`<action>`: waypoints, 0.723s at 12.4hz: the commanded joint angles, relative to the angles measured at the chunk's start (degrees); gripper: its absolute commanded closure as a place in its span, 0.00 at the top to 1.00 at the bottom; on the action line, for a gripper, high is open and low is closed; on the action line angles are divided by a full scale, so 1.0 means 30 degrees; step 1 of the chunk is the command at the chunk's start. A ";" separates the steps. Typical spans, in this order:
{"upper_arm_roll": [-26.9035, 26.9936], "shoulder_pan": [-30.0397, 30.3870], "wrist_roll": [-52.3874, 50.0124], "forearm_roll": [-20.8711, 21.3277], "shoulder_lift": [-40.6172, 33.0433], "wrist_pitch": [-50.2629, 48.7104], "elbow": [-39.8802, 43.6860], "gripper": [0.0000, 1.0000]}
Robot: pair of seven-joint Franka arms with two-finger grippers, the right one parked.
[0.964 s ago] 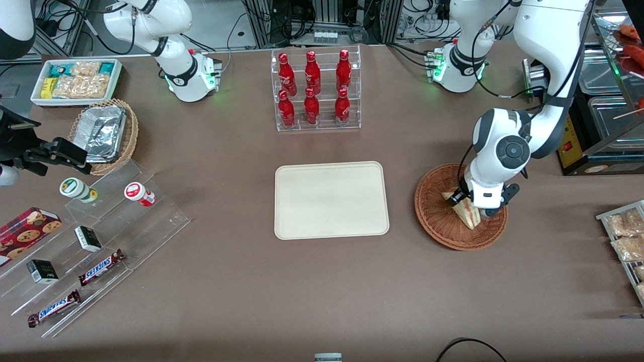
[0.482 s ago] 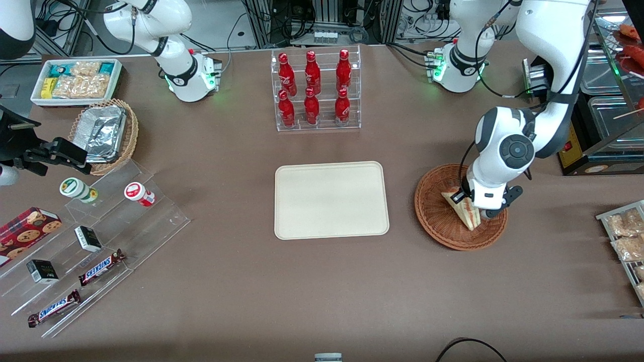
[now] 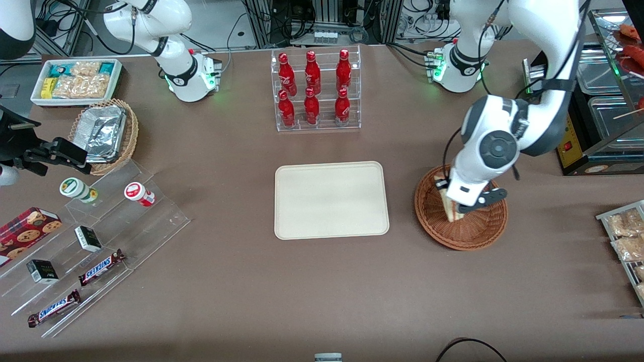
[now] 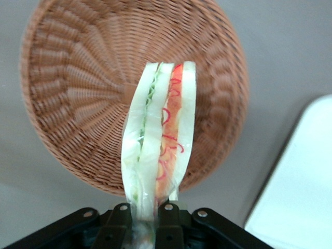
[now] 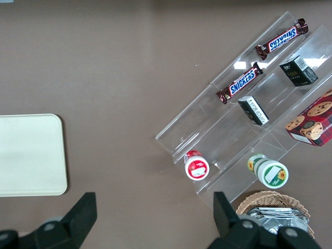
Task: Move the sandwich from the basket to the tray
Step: 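Lift the sandwich and carry it over the cream tray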
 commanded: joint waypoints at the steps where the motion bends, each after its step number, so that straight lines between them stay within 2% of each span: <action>1: 0.0155 -0.2060 0.0263 0.0078 0.0921 -0.0394 0.1115 0.04; 3: 0.0155 -0.3379 -0.0029 -0.0126 0.2151 -0.0394 0.2549 0.05; 6: 0.0155 -0.5256 -0.2776 -0.0214 0.4436 -0.0307 0.5069 0.05; 7: 0.0097 -0.5987 -0.3741 -0.0795 0.5197 -0.0248 0.6034 0.05; 9: 0.0097 -0.7394 -0.5529 -0.1007 0.6750 -0.0218 0.7880 0.05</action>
